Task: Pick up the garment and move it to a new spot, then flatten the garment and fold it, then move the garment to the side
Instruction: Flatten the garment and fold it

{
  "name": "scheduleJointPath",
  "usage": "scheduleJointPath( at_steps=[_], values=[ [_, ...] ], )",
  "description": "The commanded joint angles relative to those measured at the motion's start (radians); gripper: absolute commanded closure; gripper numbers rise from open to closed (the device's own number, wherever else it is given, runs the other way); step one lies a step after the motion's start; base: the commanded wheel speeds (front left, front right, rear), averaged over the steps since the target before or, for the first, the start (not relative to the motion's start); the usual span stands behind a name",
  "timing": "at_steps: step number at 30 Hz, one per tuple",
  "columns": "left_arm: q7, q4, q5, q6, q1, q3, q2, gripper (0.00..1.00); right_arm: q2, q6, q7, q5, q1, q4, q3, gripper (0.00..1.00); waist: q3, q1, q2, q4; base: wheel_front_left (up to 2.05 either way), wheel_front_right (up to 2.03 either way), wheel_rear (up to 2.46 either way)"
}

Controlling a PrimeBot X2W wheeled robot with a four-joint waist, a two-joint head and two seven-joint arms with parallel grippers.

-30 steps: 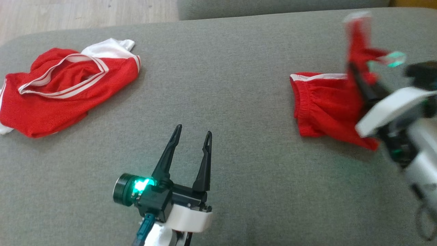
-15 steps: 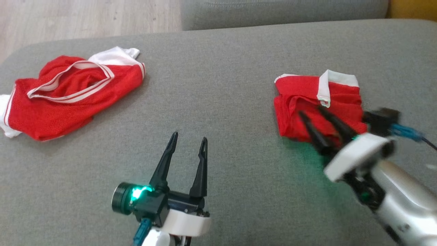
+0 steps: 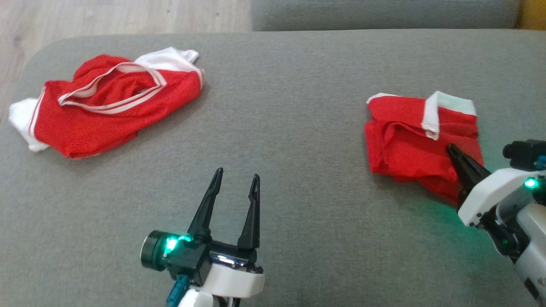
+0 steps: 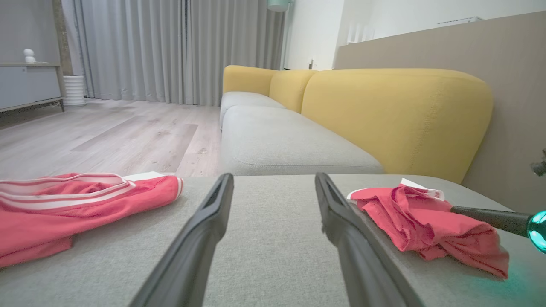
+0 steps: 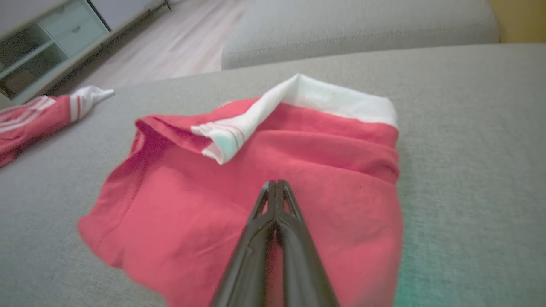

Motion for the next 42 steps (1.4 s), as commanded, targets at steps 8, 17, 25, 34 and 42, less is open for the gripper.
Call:
scheduleJointPath(
  at_steps=[8,17,25,34,42],
  values=[
    [-0.005,-0.043,-0.029,0.023,-0.065,-0.006,-0.003,0.0,-0.013,0.007,0.005,-0.006,-0.17,0.072,0.072,1.0,0.05,0.0,0.0,0.085,0.0,0.0,0.0],
    [-0.005,-0.038,-0.036,0.053,-0.067,0.0,-0.003,0.0,0.078,0.007,-0.203,-0.058,-0.323,0.126,0.062,1.0,0.03,0.0,0.0,0.081,0.0,0.0,0.0],
    [-0.005,0.028,-0.031,0.116,0.002,0.081,-0.003,0.0,0.154,0.007,-0.208,-0.219,-0.105,-0.056,-0.144,0.0,-0.084,0.0,0.0,-0.025,0.0,0.0,0.0],
    [-0.005,0.063,-0.065,0.106,0.096,0.171,-0.003,0.0,0.252,0.007,-0.208,-0.483,0.275,-0.269,-0.359,0.0,-0.189,0.0,0.0,-0.078,0.0,0.0,0.0],
    [-0.005,0.018,-0.033,0.09,0.188,0.239,-0.003,0.0,0.319,0.007,-0.208,-0.618,0.473,-0.343,-0.508,0.0,-0.243,0.0,0.0,-0.096,0.0,0.0,0.0]
  ],
)
